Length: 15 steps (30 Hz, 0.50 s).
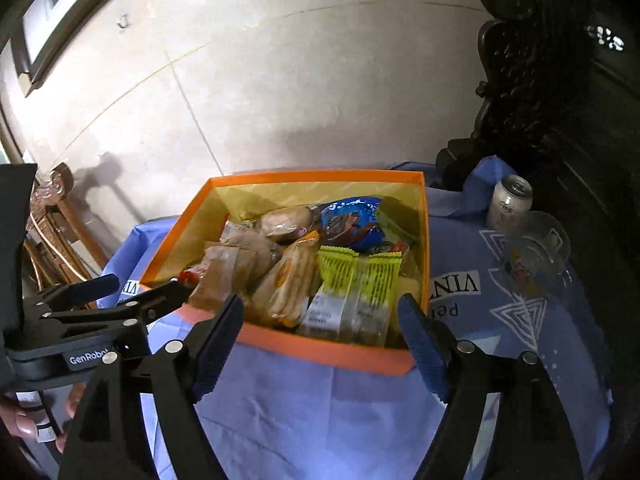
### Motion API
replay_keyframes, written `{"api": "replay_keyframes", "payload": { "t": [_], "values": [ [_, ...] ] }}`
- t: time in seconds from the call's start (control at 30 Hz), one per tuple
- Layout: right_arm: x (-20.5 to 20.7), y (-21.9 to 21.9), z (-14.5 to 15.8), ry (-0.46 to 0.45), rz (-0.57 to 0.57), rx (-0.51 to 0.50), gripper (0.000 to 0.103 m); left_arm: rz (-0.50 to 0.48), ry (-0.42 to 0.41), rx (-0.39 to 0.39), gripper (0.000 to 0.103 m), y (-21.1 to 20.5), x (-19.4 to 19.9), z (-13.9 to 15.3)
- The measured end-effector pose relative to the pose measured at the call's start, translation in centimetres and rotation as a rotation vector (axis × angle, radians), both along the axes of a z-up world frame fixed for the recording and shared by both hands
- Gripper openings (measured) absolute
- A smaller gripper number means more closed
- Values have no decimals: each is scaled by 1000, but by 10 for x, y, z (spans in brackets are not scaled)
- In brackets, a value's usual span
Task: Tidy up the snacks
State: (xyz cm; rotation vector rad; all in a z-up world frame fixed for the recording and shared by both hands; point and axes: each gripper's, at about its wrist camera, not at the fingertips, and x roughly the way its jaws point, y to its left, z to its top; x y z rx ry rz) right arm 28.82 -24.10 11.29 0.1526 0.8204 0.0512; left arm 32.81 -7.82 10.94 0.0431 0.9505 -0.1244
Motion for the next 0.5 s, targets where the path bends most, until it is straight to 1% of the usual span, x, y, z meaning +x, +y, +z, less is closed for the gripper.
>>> {"api": "replay_keyframes", "payload": {
  "t": [0.03, 0.13, 0.23, 0.4, 0.5],
  "values": [
    [-4, 2, 2, -3, 3, -4, 80, 1, -3, 0, 99, -1, -4, 2],
    [-15, 4, 9, -16, 6, -11, 80, 25, -35, -6, 99, 2, -20, 10],
    [-28, 5, 14, -21, 6, -15, 80, 20, -34, -18, 99, 3, -33, 15],
    [-49, 5, 19, -21, 8, -24, 81, 13, -51, 24, 99, 2, -60, 22],
    [-62, 6, 21, -24, 5, -33, 85, 7, -58, 24, 99, 4, -74, 26]
  ]
}}
